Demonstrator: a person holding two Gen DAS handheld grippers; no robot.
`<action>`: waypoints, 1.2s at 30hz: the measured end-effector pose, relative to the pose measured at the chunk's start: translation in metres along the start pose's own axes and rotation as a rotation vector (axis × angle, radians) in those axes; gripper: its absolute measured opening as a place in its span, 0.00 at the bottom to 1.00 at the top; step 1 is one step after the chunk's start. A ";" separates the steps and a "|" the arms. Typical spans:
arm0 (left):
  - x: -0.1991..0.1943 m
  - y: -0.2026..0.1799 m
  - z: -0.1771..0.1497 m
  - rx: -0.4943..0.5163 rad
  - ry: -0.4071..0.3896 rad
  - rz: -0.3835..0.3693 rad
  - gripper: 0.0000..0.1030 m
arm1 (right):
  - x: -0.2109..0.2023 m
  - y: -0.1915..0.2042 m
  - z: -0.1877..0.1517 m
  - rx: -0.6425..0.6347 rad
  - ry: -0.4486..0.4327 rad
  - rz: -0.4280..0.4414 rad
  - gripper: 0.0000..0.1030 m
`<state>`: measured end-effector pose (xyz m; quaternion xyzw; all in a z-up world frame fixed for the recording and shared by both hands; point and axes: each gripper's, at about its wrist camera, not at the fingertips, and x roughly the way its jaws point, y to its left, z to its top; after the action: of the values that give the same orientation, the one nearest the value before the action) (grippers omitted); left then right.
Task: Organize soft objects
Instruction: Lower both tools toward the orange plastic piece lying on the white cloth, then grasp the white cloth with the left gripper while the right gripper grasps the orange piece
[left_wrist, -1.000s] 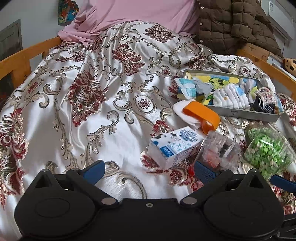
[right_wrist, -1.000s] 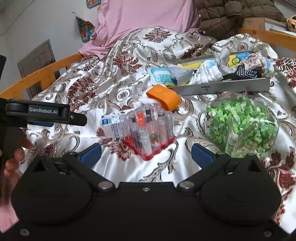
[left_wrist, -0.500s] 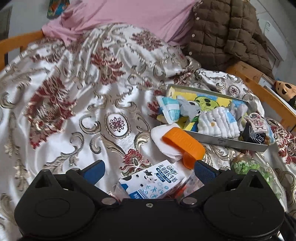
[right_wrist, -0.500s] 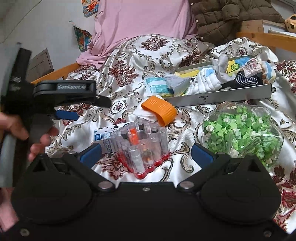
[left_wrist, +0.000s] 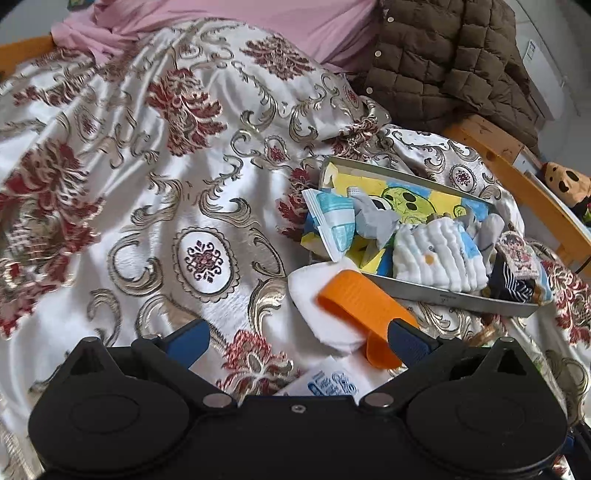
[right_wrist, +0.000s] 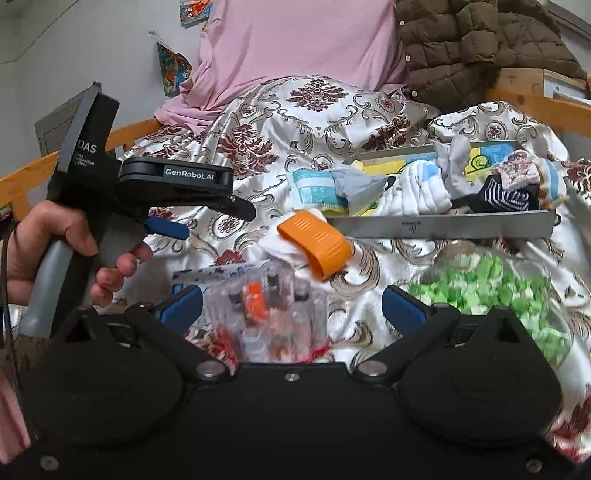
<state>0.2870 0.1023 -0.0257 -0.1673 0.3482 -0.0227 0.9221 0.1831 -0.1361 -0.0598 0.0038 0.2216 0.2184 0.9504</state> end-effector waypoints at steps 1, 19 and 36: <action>0.004 0.002 0.002 -0.002 0.004 -0.001 0.99 | 0.004 -0.001 0.003 -0.001 0.003 -0.003 0.99; 0.049 0.030 0.015 -0.165 0.127 -0.171 0.79 | 0.104 -0.033 0.070 0.136 0.226 0.039 0.99; 0.067 0.041 0.007 -0.280 0.192 -0.229 0.50 | 0.170 -0.056 0.071 0.364 0.373 -0.049 0.88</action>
<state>0.3392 0.1324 -0.0760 -0.3295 0.4131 -0.0948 0.8437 0.3734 -0.1097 -0.0731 0.1290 0.4289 0.1490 0.8816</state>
